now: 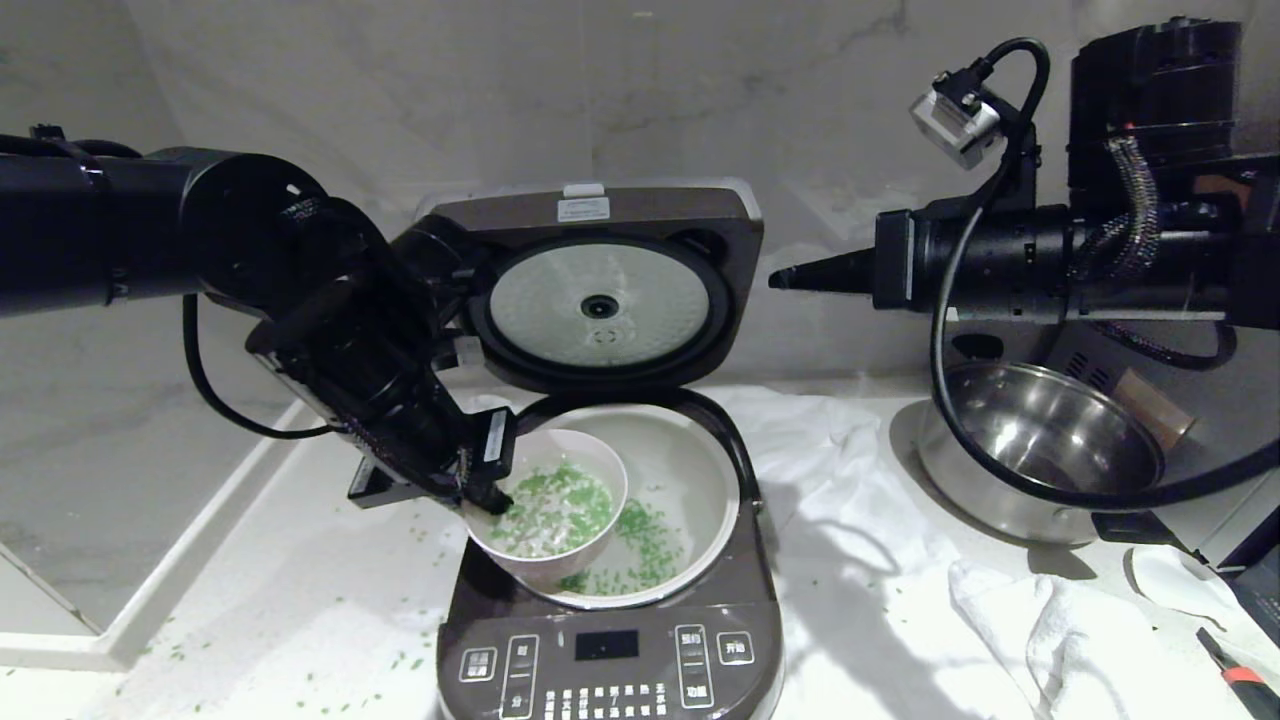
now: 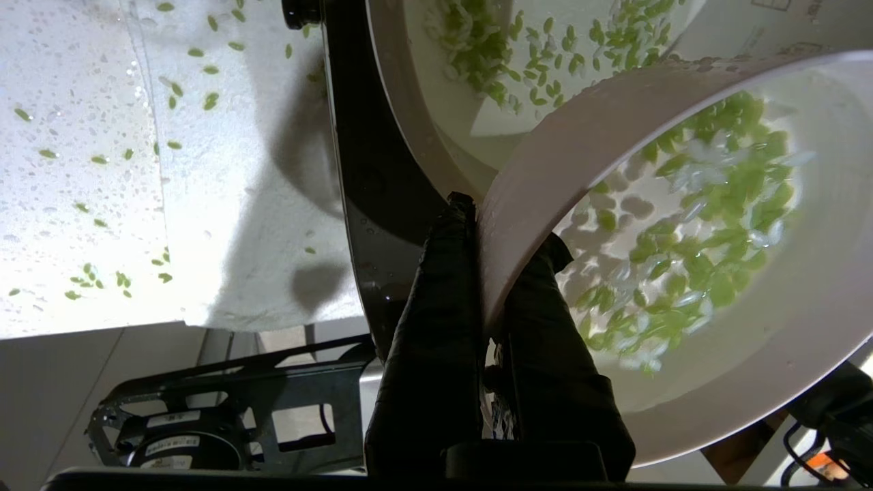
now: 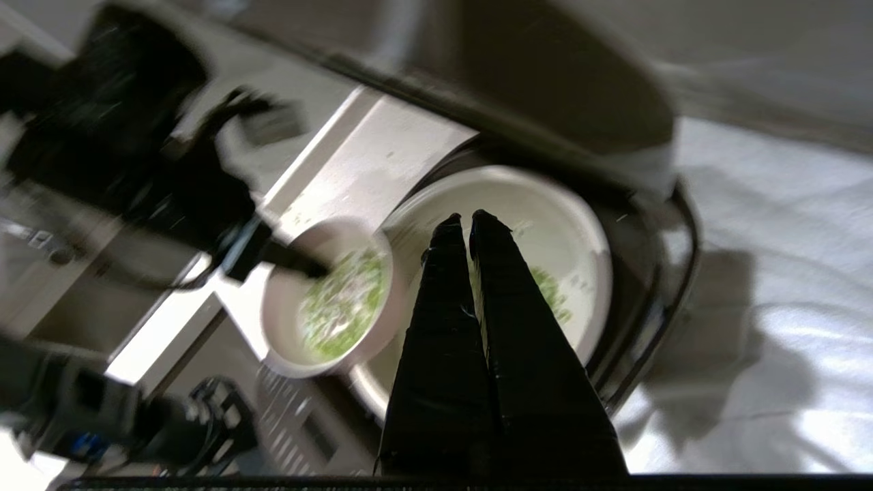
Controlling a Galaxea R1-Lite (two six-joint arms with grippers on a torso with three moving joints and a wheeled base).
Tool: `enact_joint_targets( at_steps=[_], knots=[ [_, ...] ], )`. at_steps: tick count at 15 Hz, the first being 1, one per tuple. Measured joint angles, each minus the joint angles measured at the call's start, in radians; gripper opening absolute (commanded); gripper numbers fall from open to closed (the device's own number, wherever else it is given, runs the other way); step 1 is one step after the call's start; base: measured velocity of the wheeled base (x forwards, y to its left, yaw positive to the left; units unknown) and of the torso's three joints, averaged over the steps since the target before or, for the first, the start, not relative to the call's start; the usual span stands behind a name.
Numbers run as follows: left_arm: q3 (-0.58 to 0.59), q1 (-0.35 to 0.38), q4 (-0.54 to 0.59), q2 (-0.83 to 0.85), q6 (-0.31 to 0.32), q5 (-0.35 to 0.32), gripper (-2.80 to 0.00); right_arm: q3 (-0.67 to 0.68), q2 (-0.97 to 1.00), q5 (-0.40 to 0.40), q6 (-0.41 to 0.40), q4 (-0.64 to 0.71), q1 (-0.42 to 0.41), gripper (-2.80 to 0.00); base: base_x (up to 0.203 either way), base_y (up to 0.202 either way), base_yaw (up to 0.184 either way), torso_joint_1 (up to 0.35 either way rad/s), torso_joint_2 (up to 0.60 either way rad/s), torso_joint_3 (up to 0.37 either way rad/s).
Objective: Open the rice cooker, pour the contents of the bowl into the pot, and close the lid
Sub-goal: Pour the water from the bowl into the rice cooker
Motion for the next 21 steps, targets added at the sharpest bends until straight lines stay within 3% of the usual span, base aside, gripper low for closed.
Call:
enact_joint_targets(
  at_steps=[5, 8, 13, 15, 18, 21],
  knots=[
    [0.001, -0.003, 0.000, -0.007, -0.004, 0.000, -2.80, -0.157, 0.119, -0.001, 0.008, 0.007, -0.047, -2.80, 0.000, 0.000, 0.000, 0.000, 0.00, 0.000],
    [0.003, -0.013, 0.000, -0.006, -0.012, -0.002, -2.80, -0.215, 0.161, -0.001, 0.056, 0.009, -0.058, -2.80, 0.000, 0.000, 0.000, 0.000, 0.00, 0.000],
    [0.008, -0.014, 0.001, -0.008, -0.013, 0.002, -2.80, -0.122, 0.075, 0.015, 0.052, 0.056, -0.060, -2.80, 0.000, 0.000, 0.000, 0.000, 0.00, 0.000],
    [0.011, -0.012, 0.002, -0.010, -0.013, 0.003, -2.80, -0.037, -0.019, 0.063, 0.052, 0.096, -0.051, -2.80, 0.000, 0.000, 0.000, 0.000, 0.00, 0.000],
    [0.014, -0.014, 0.002, -0.009, -0.014, 0.002, -2.80, 0.018, -0.106, 0.216, 0.068, 0.201, -0.011, -2.80, 0.000, 0.000, 0.000, 0.000, 0.00, 0.000],
    [0.015, -0.017, 0.001, -0.008, -0.014, 0.001, -2.80, -0.023, -0.082, 0.255, 0.107, 0.204, -0.021, -2.80, 0.000, 0.000, 0.000, 0.000, 0.00, 0.000]
  ],
)
